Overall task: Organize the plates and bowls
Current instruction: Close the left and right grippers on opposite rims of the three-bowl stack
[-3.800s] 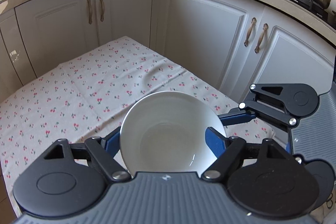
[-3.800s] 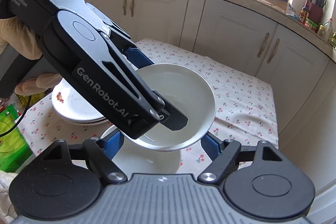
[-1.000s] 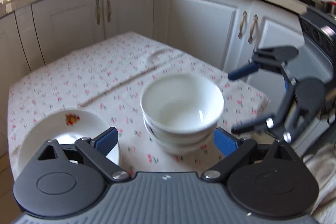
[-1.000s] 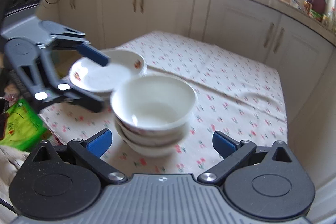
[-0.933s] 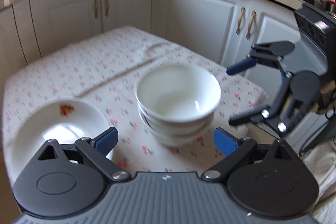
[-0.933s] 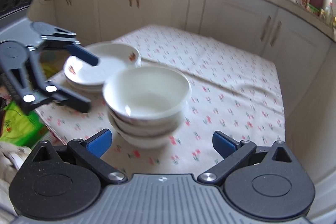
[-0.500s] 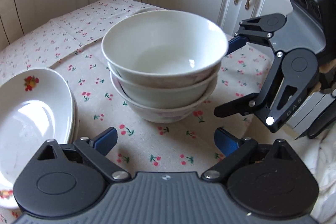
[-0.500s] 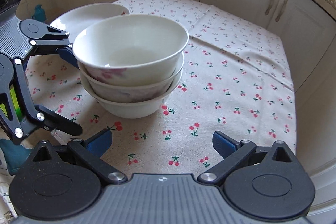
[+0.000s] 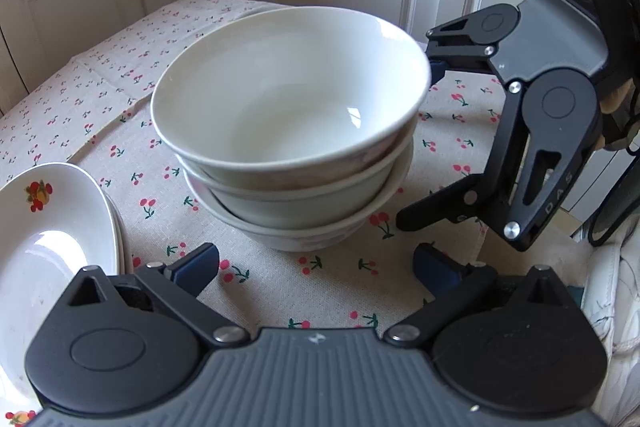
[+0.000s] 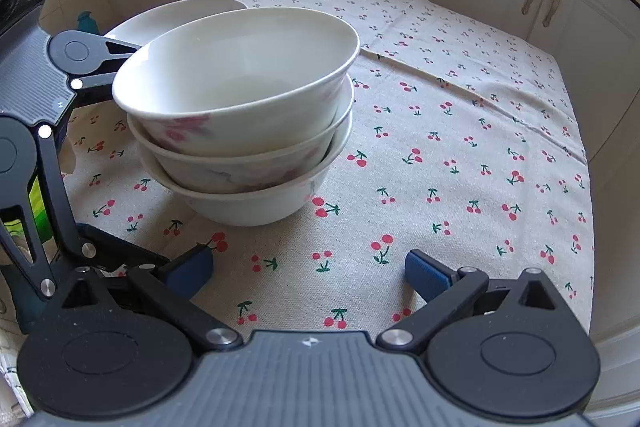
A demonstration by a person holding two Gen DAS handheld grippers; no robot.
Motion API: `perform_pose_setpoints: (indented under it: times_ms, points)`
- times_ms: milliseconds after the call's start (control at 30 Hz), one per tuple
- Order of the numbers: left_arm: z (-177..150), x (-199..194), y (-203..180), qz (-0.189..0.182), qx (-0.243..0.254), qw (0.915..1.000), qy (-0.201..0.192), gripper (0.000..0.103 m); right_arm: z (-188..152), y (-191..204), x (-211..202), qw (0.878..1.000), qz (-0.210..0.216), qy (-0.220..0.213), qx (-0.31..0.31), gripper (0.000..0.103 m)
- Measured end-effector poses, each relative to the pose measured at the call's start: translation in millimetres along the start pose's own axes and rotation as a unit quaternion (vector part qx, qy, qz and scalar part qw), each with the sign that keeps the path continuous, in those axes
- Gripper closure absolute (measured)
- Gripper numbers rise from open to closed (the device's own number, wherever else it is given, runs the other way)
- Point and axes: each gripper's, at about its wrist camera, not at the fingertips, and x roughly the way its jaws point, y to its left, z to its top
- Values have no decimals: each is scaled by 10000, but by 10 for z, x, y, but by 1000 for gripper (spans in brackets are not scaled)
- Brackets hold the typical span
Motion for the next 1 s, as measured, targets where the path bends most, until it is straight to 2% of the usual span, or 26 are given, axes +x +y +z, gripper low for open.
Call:
perform_pose_setpoints:
  times_ms: [300,400,533,733,1000]
  points:
    - [60,50,38,24,-56,9999,142,1,-32,-2,-18,9999,29,-125,-46,0]
    - [91,24,57,55,153,9998,146,1,8,6,-18,10000,21,-27,-70,0]
    - [133,-31,124,-8,454,9988,163,1,48,83,-66,9980,-1,-100,-623,0]
    - [221,-92,218,-196,973,9949,155,1,199,147,-118,9906,300,-218,-1316,0]
    - [302,-16,412,-655,1231,9900,223,4,401,153,-42,9816,529,-111,-1832,0]
